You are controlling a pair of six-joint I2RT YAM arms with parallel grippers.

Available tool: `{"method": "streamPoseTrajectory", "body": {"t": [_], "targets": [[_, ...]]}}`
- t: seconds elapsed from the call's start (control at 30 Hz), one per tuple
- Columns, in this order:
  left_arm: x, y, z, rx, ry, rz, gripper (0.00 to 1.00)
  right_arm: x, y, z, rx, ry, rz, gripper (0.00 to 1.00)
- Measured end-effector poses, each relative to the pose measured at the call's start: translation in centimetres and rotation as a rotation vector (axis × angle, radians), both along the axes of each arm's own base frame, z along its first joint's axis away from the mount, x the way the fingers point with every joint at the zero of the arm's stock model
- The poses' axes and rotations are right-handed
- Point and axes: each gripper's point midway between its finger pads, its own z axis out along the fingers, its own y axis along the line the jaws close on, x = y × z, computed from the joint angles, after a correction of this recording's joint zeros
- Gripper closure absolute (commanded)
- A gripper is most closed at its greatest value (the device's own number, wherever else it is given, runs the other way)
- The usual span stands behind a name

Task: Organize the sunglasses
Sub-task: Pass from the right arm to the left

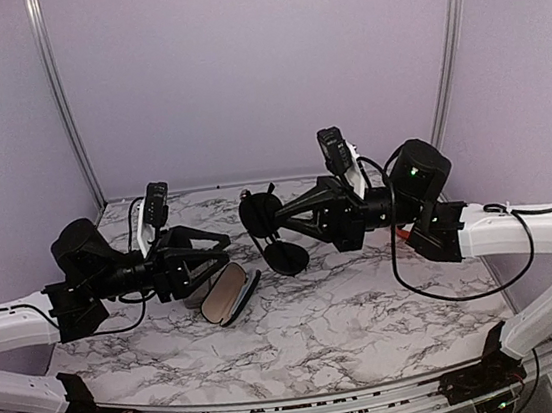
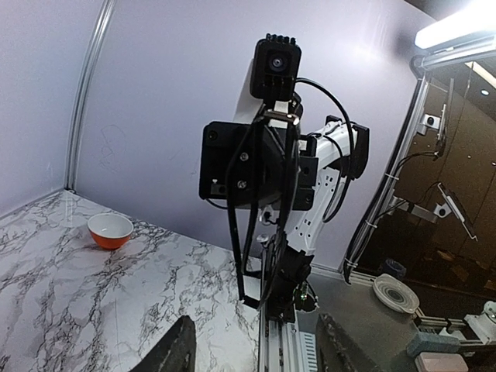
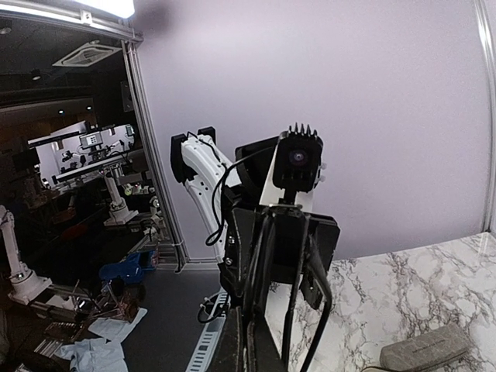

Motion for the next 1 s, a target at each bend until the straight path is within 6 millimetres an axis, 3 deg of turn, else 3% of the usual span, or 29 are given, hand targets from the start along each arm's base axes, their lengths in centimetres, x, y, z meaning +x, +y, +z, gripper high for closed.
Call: {"method": "streamPoseTrajectory", "body": {"t": [0.2, 0.53, 0.83, 1.0], "targets": [[-0.8, -1.6, -0.4, 0.021, -0.020, -0.040, 0.49, 0.1, 0.6, -0.5, -0.006, 0.025, 0.012, 1.00], [-0.3, -2.7, -0.1, 0.022, -0.043, -0.025, 0.52, -0.3, 1.3, -1.0, -0.010, 0.037, 0.033, 1.00], [-0.2, -3.5, -1.2, 0.044, -0.043, -0.038, 0.75, -0.5, 1.8, -0.9, -0.008, 0.042, 0.044, 1.00], [-0.6, -3.6, -1.0, 0.031, -0.057, -0.066, 0.78, -0.5, 1.9, -0.7, -0.003, 0.039, 0.042, 1.00]]}}
